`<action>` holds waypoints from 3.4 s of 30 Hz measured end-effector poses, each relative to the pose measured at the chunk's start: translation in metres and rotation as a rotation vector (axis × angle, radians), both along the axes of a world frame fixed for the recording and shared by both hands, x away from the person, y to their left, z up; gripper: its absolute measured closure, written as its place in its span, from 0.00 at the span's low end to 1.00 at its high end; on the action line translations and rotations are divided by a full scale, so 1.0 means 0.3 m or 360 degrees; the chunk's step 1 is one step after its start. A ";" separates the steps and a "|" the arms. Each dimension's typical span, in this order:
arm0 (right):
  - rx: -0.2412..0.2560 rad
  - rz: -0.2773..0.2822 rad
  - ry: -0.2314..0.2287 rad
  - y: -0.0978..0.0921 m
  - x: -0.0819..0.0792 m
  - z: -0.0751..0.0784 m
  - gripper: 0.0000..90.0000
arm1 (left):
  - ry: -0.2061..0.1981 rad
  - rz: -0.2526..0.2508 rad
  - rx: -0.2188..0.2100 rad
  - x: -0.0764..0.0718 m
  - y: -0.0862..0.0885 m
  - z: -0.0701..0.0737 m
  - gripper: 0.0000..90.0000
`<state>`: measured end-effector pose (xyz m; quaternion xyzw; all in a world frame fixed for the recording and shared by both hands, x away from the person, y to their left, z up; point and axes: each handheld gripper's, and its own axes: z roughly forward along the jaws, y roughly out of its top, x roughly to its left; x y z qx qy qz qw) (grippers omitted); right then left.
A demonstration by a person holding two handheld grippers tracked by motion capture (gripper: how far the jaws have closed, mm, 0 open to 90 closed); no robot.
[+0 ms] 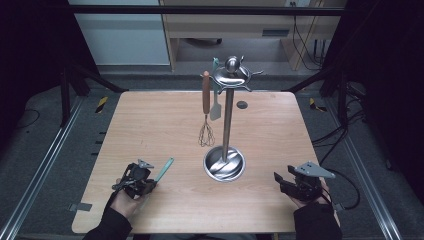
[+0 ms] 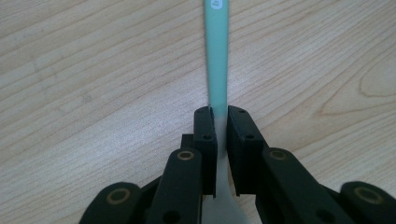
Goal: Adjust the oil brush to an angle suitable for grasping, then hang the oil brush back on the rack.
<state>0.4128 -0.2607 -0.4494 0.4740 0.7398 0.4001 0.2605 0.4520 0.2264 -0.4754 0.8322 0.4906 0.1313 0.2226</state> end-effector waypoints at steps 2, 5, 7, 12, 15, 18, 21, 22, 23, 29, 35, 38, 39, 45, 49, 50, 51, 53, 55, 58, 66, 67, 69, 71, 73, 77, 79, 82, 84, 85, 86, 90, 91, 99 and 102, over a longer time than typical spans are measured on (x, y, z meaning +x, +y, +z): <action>0.0000 0.0000 0.0001 0.000 0.000 0.000 0.47 | -0.0032 0.0005 -0.0013 -0.005 0.003 0.006 0.91; 0.0000 0.0000 0.0005 0.000 0.000 0.000 0.47 | -0.0080 0.0007 -0.0047 -0.015 0.010 0.027 0.91; -0.0001 0.0000 0.0003 0.000 0.000 0.000 0.47 | -0.0124 0.0008 -0.0074 -0.022 0.017 0.043 0.91; 0.0000 -0.0008 0.0007 -0.001 0.002 -0.001 0.47 | -0.0217 0.0005 -0.0149 -0.044 0.033 0.083 0.91; 0.0004 -0.0010 0.0010 -0.001 0.003 -0.001 0.47 | -0.0275 0.0007 -0.0199 -0.056 0.039 0.105 0.91; 0.0003 -0.0014 0.0014 -0.002 0.004 -0.001 0.47 | -0.0337 0.0013 -0.0239 -0.066 0.041 0.129 0.91; 0.0002 -0.0016 0.0012 -0.002 0.004 -0.001 0.47 | -0.0380 0.0016 -0.0266 -0.075 0.046 0.152 0.91; -0.0001 -0.0015 0.0012 -0.002 0.005 -0.002 0.47 | -0.0393 0.0014 -0.0269 -0.077 0.048 0.159 0.91; -0.0002 -0.0016 0.0012 -0.001 0.005 -0.002 0.47 | -0.0406 0.0019 -0.0281 -0.079 0.050 0.165 0.91; -0.0006 -0.0016 0.0018 -0.001 0.008 -0.003 0.45 | -0.0502 0.0035 -0.0362 -0.091 0.066 0.206 0.91; -0.0028 -0.0013 0.0010 -0.002 0.011 -0.007 0.45 | -0.0561 0.0022 -0.0402 -0.106 0.069 0.234 0.91; -0.0018 -0.0020 0.0015 -0.002 0.011 -0.005 0.45 | -0.0597 0.0007 -0.0419 -0.115 0.068 0.249 0.91; -0.0024 -0.0019 0.0011 -0.003 0.013 -0.006 0.45 | -0.0612 0.0005 -0.0424 -0.120 0.067 0.253 0.91; -0.0026 -0.0020 0.0007 0.000 0.009 -0.004 0.44 | -0.0688 -0.0002 -0.0456 -0.139 0.060 0.281 0.91; -0.0026 -0.0015 0.0016 -0.001 0.009 -0.004 0.44 | -0.0736 -0.0012 -0.0478 -0.151 0.055 0.304 0.91; -0.0026 -0.0014 0.0013 -0.001 0.009 -0.005 0.44 | -0.0745 -0.0015 -0.0485 -0.153 0.055 0.309 0.91; -0.0028 -0.0014 0.0011 -0.001 0.009 -0.005 0.44 | -0.0754 -0.0016 -0.0494 -0.155 0.054 0.313 0.91; -0.0037 -0.0013 0.0004 -0.003 0.012 -0.007 0.44 | -0.0752 -0.0027 -0.0500 -0.156 0.052 0.320 0.91; -0.0034 -0.0010 0.0007 -0.003 0.012 -0.007 0.44 | -0.0760 -0.0031 -0.0505 -0.157 0.050 0.325 0.91; -0.0028 -0.0012 0.0006 -0.003 0.012 -0.008 0.43 | -0.0774 -0.0032 -0.0519 -0.159 0.048 0.335 0.91; -0.0041 -0.0014 0.0017 -0.006 0.020 -0.016 0.43 | -0.0877 -0.0072 -0.0580 -0.185 0.027 0.405 0.91; -0.0043 -0.0014 0.0022 -0.004 0.019 -0.016 0.43 | -0.0892 -0.0084 -0.0586 -0.189 0.024 0.416 0.91; -0.0052 -0.0013 0.0023 -0.002 0.019 -0.018 0.43 | -0.0917 -0.0101 -0.0606 -0.199 0.014 0.435 0.91; -0.0054 -0.0014 0.0025 -0.002 0.020 -0.020 0.43 | -0.0939 -0.0126 -0.0620 -0.211 0.005 0.453 0.91; -0.0053 -0.0018 0.0032 -0.001 0.022 -0.021 0.43 | -0.0963 -0.0156 -0.0624 -0.222 -0.003 0.469 0.91; -0.0063 -0.0021 0.0035 0.003 0.021 -0.022 0.43 | -0.0990 -0.0196 -0.0647 -0.228 -0.025 0.495 0.91; -0.0059 -0.0023 0.0033 0.004 0.020 -0.021 0.43 | -0.0994 -0.0201 -0.0666 -0.219 -0.040 0.504 0.91; -0.0048 -0.0026 0.0047 0.004 0.020 -0.021 0.43 | -0.1009 -0.0206 -0.0687 -0.212 -0.054 0.515 0.91; -0.0058 -0.0022 0.0036 0.003 0.021 -0.022 0.43 | -0.1022 -0.0205 -0.0712 -0.210 -0.062 0.523 0.91; -0.0058 -0.0023 0.0035 0.003 0.021 -0.022 0.43 | -0.1027 -0.0210 -0.0717 -0.209 -0.063 0.527 0.91; -0.0060 -0.0021 0.0035 0.003 0.021 -0.022 0.43 | -0.1032 -0.0212 -0.0723 -0.208 -0.065 0.530 0.91; -0.0049 -0.0025 0.0048 0.005 0.020 -0.021 0.43 | -0.1067 -0.0203 -0.0760 -0.206 -0.066 0.547 0.91; -0.0049 -0.0026 0.0049 0.005 0.020 -0.021 0.43 | -0.1076 -0.0202 -0.0769 -0.207 -0.066 0.552 0.91; -0.0061 -0.0029 0.0042 0.003 0.023 -0.022 0.42 | -0.1131 -0.0206 -0.0828 -0.215 -0.065 0.581 0.91; -0.0060 -0.0031 0.0042 0.003 0.023 -0.022 0.42 | -0.1144 -0.0217 -0.0850 -0.221 -0.068 0.591 0.91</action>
